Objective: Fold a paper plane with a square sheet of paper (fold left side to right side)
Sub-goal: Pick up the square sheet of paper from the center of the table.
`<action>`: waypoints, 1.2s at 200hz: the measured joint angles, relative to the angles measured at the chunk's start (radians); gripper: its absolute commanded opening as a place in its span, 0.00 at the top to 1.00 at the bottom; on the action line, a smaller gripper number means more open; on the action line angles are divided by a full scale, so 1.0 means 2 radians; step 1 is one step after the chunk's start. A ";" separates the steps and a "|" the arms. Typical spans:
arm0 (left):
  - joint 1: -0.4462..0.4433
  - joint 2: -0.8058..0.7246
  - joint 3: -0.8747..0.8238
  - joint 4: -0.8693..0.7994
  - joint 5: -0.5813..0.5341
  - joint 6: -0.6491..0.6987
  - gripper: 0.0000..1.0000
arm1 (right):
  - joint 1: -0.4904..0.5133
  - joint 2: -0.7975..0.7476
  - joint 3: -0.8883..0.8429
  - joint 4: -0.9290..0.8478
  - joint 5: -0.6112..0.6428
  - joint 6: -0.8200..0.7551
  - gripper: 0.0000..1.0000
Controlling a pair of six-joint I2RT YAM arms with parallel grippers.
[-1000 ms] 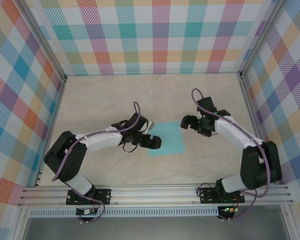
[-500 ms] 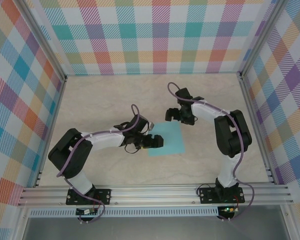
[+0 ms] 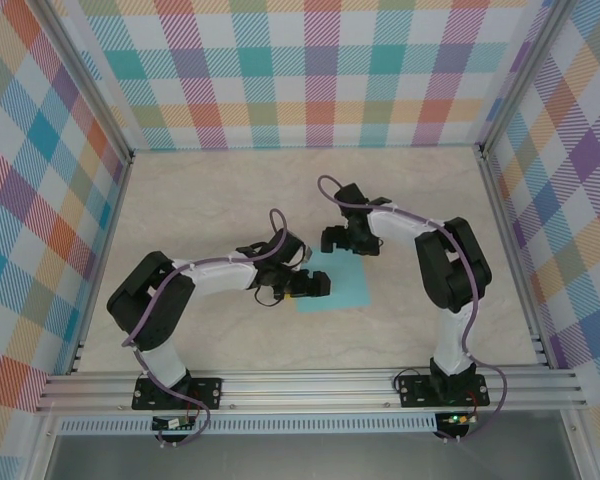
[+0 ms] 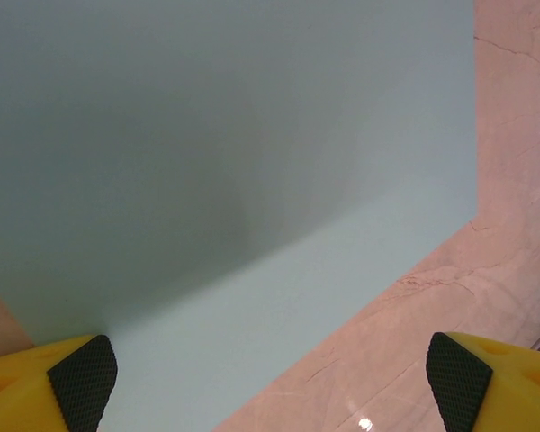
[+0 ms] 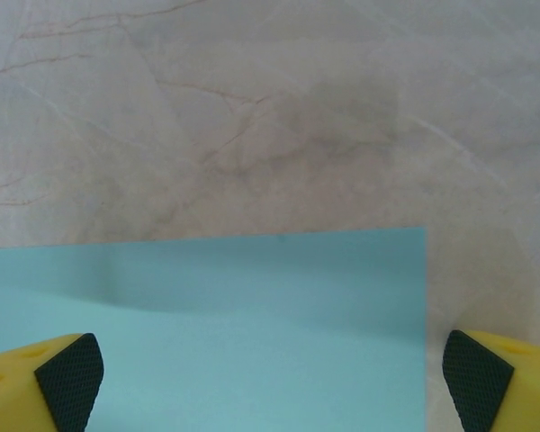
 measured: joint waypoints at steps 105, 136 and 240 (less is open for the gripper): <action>-0.001 0.002 0.004 -0.003 0.000 0.000 0.06 | 0.038 -0.012 -0.019 -0.010 -0.031 0.000 0.38; -0.001 -0.010 -0.003 -0.002 -0.007 0.002 0.03 | 0.039 -0.018 -0.029 -0.013 -0.041 -0.001 0.59; 0.173 -0.171 -0.103 0.068 0.063 -0.002 0.00 | -0.051 -0.142 -0.149 0.102 -0.242 0.004 0.84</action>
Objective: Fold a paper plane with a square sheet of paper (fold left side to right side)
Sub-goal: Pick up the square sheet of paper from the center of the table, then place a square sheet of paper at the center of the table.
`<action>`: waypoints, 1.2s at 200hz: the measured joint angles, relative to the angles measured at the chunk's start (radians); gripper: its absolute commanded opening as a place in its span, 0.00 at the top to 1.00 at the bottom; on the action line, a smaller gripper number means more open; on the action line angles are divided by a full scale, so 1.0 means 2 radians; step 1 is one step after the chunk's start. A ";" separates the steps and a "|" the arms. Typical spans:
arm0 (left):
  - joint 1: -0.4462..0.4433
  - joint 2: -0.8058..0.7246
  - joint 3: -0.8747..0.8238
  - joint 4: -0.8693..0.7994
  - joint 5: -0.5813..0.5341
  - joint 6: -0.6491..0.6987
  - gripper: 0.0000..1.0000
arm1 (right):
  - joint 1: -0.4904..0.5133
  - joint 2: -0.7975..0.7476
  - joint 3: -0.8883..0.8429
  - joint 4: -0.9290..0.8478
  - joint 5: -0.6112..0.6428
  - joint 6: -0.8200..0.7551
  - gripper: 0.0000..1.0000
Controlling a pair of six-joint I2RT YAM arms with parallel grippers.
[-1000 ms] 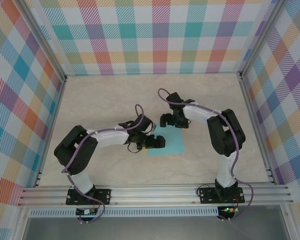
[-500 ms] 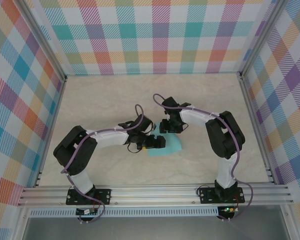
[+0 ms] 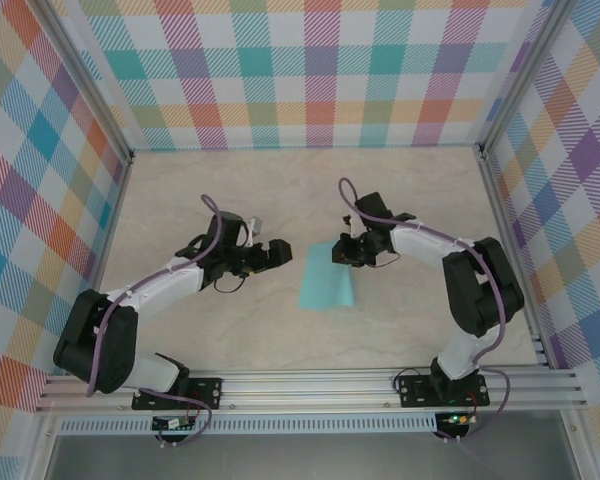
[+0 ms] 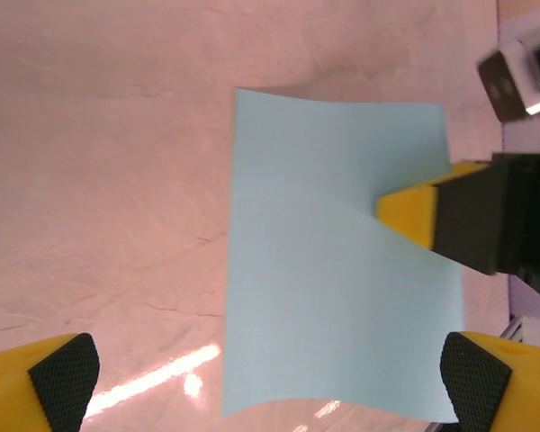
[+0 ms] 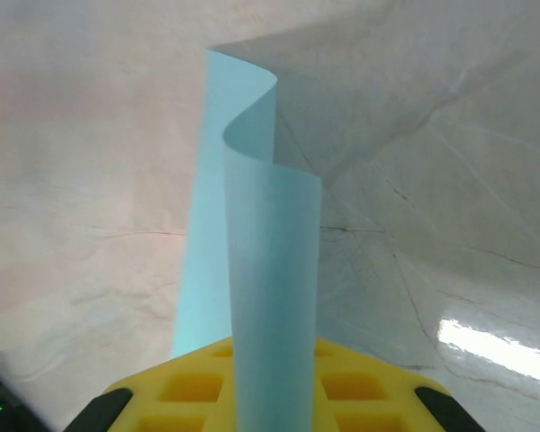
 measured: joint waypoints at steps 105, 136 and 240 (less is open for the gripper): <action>0.017 -0.064 0.035 0.142 0.171 -0.052 0.00 | -0.076 -0.198 0.020 0.039 -0.236 -0.027 0.84; -0.005 -0.061 0.053 0.181 0.190 -0.066 0.03 | -0.076 -0.213 0.035 0.039 -0.257 -0.026 0.84; -0.049 -0.021 0.060 0.204 0.185 -0.089 0.91 | -0.073 -0.210 0.036 0.039 -0.264 -0.006 0.59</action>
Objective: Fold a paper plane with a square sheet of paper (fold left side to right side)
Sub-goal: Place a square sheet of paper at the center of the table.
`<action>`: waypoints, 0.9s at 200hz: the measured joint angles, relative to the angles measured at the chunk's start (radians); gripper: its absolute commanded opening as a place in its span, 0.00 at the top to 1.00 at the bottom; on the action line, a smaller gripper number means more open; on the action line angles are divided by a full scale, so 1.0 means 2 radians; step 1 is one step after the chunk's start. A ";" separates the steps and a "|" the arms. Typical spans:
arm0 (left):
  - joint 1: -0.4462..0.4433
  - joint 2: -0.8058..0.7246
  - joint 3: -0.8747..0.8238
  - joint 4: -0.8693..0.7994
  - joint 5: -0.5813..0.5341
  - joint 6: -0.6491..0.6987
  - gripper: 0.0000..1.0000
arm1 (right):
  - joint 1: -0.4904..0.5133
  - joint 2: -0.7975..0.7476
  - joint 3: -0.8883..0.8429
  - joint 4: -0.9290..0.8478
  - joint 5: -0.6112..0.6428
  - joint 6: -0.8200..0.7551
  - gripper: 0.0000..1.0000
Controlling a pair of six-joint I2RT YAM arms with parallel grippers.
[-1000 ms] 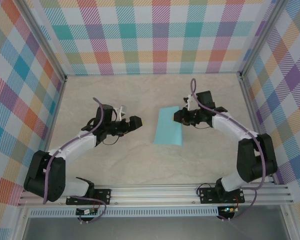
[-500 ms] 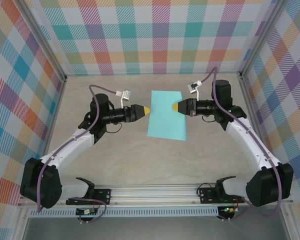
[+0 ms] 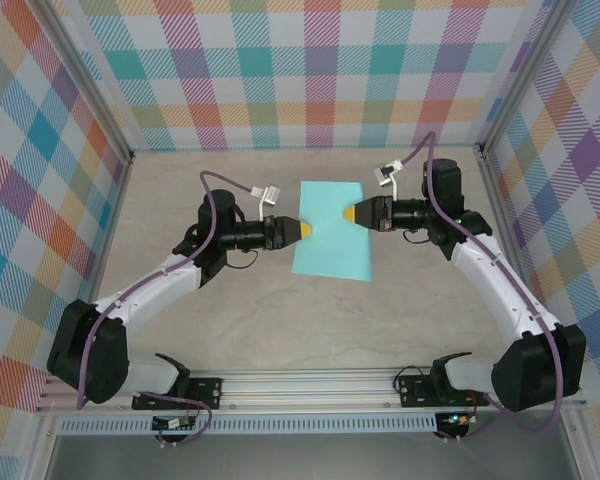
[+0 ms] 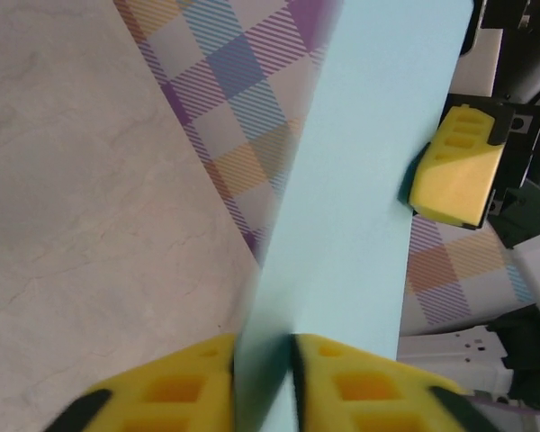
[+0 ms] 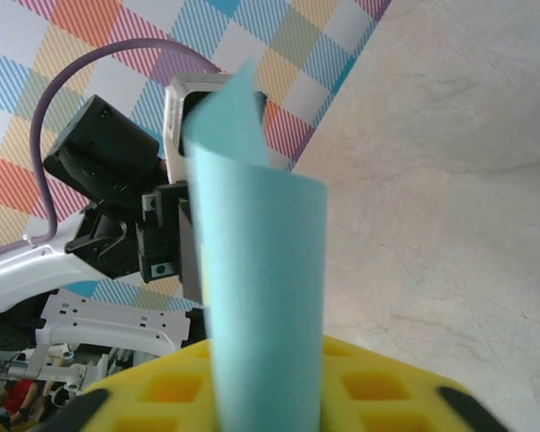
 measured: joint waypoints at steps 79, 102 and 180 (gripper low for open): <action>0.036 0.101 0.041 -0.100 -0.054 0.029 1.00 | 0.002 0.008 0.014 -0.156 0.212 -0.064 0.07; 0.050 0.157 0.041 -0.119 -0.064 0.033 1.00 | 0.002 0.027 0.012 -0.159 0.248 -0.064 0.07; 0.069 0.232 0.098 -0.222 -0.113 0.116 1.00 | 0.023 0.167 -0.018 -0.062 0.237 -0.003 0.68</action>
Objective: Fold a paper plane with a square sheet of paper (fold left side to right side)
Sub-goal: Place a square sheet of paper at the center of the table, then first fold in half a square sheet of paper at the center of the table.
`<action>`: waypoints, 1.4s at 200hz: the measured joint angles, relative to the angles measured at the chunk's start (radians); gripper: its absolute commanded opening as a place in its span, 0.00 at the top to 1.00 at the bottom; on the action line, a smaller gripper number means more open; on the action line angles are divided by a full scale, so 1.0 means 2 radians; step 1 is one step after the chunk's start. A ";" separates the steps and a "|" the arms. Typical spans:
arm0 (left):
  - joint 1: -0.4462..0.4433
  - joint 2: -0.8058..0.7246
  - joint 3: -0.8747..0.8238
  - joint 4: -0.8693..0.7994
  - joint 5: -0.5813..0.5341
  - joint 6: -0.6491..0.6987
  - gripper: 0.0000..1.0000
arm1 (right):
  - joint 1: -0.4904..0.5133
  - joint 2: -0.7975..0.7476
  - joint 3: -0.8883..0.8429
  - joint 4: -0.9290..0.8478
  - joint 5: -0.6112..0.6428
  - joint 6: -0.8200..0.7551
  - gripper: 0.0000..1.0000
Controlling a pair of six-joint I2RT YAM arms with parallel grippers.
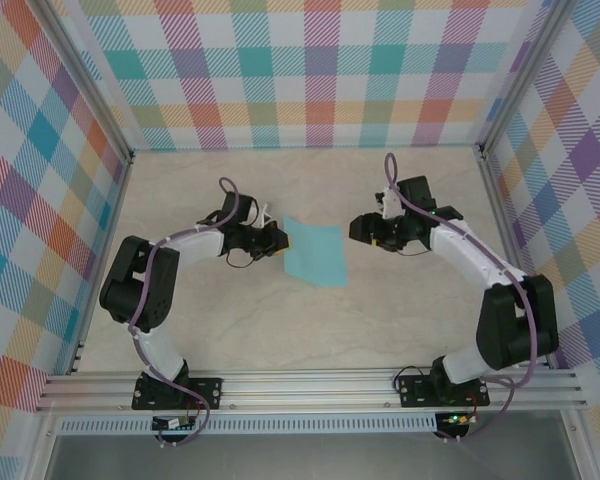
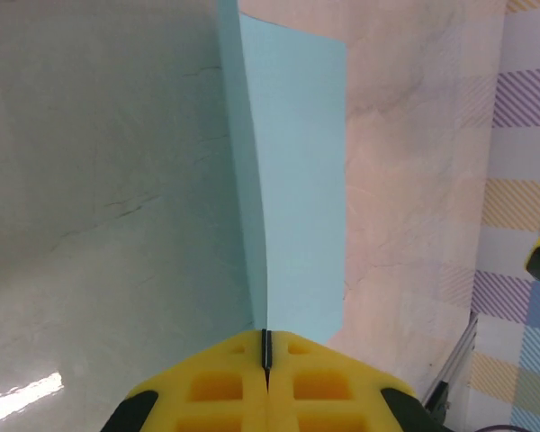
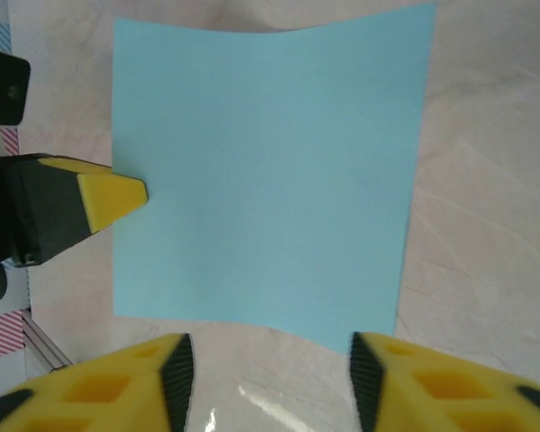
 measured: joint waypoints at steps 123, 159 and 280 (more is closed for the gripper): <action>-0.001 0.000 0.002 -0.039 -0.009 0.029 0.81 | 0.022 0.196 0.064 0.045 0.025 0.044 0.86; -0.011 -0.001 0.005 -0.018 0.013 0.007 0.57 | 0.026 0.196 0.066 0.040 0.036 0.042 0.86; -0.069 0.029 0.045 0.054 0.040 -0.041 0.55 | 0.027 0.194 0.044 0.090 0.011 0.049 0.84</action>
